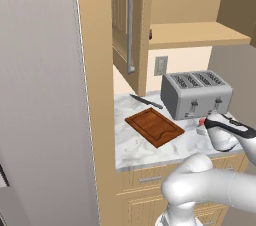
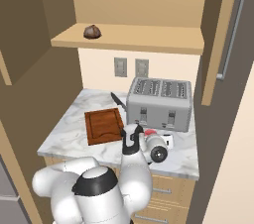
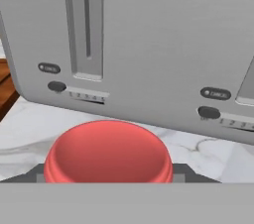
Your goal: Pick the bread, place it on the cutting board, pick the jam, place it on the counter, and close the cabinet.
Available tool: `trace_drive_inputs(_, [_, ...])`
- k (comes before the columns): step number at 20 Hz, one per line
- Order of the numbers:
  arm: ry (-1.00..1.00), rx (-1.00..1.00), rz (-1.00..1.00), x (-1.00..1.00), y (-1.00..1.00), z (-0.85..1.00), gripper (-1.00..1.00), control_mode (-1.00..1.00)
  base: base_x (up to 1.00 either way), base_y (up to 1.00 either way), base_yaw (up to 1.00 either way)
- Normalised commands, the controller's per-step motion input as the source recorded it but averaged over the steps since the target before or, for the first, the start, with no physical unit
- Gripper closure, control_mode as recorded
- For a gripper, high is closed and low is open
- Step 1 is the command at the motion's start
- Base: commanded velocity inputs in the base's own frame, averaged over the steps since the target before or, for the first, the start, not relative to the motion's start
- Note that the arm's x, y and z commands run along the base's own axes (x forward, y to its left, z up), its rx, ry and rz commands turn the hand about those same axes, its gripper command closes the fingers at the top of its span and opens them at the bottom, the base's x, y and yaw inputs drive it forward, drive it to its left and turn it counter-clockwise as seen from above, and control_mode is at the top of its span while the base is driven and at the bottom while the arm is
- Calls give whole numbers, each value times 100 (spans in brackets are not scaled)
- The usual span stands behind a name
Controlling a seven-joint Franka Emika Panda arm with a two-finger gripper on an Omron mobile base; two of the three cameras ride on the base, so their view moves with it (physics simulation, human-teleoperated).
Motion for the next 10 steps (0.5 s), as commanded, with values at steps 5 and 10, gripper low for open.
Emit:
trace_drive_inputs(5, [0, 0, 0, 0, 0, 0, -100, -100, 0, 0, 0])
trace_drive_inputs(10, [1, 0, 0, 0, 0, -4, -100, -100, 0, 0, 0])
